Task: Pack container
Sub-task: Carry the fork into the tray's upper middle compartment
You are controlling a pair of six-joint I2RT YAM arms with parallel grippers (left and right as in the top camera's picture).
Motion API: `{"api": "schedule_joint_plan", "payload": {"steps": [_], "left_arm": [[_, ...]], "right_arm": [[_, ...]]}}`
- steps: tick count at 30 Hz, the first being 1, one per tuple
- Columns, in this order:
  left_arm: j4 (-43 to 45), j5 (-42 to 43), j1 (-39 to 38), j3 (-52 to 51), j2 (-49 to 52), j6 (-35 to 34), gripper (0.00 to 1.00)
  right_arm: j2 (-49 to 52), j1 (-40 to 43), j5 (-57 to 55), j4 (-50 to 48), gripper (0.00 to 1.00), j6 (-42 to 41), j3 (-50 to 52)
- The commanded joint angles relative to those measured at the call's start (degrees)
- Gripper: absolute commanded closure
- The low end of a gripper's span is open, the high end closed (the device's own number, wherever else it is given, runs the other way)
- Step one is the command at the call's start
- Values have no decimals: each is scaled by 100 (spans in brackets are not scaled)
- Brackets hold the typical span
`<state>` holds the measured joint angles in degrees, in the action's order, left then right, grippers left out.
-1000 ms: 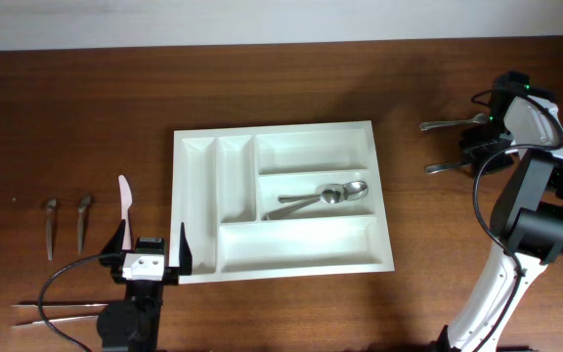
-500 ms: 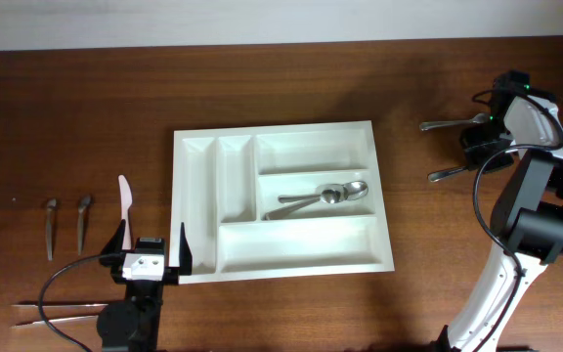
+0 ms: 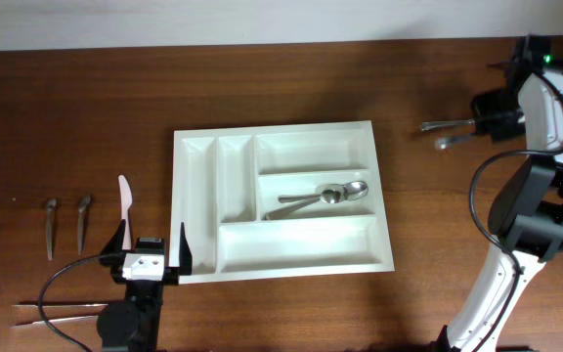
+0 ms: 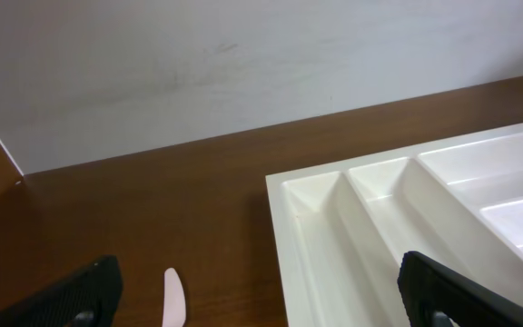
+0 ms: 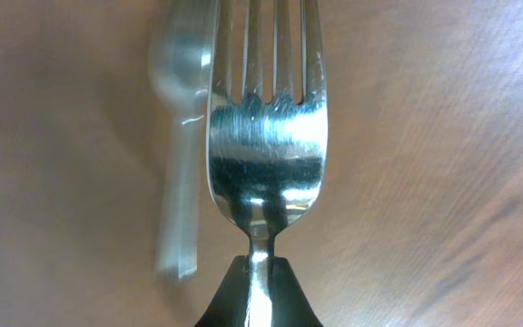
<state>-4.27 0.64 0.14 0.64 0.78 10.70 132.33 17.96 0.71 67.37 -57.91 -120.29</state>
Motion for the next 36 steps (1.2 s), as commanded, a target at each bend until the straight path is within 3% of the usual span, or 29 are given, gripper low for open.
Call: {"api": "schedule_joint_plan", "payload": {"steps": [1,17,28,36], "left_arm": [[-35,59,24,-13,-48,-31,1],[-35,59,24,-13,-48,-33,1],[-35,59,24,-13,-48,-31,1],[-35,59,24,-13,-48,-31,1]], "right_arm": [[2,-466,702,184,96,-610,-625],[4,-2846,761,575,96,-2070,-964],[4,-3692,509,1047,96,-3224,-940],[15,-3814,463,1043,96,-4129,-575]]}}
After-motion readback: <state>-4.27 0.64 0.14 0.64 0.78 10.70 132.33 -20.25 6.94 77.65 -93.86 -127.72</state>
